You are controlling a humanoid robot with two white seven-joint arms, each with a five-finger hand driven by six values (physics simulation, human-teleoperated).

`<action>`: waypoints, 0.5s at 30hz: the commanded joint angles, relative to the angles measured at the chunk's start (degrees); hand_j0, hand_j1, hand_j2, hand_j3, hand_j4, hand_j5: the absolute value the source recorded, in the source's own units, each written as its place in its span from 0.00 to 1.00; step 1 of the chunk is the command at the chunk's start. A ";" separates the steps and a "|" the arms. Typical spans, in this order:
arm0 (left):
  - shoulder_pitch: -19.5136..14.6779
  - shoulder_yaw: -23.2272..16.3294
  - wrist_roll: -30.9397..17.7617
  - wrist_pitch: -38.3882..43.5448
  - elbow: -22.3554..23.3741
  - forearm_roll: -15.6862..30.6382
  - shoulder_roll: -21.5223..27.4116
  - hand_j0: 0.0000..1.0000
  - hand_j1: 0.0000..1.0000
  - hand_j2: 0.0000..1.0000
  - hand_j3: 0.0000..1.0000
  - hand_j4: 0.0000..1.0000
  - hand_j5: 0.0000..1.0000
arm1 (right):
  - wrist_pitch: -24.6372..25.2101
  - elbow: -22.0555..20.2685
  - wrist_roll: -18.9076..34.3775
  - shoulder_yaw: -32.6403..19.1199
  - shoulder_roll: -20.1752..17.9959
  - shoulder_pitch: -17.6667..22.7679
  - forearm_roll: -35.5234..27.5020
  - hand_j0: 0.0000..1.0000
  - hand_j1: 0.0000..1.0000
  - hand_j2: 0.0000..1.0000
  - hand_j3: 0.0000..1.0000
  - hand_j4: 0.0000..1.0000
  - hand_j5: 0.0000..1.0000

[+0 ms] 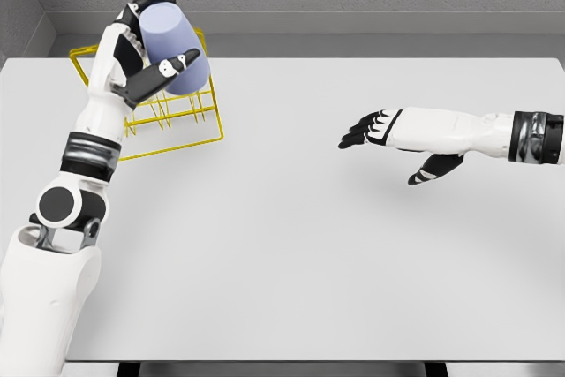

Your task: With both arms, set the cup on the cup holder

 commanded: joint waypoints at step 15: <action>-1.05 0.72 -0.19 1.17 0.83 -0.15 -0.14 0.69 0.69 0.69 0.69 0.69 0.69 | 0.16 -0.37 -0.03 -0.05 -0.05 0.09 -0.35 1.00 1.00 1.00 1.00 1.00 1.00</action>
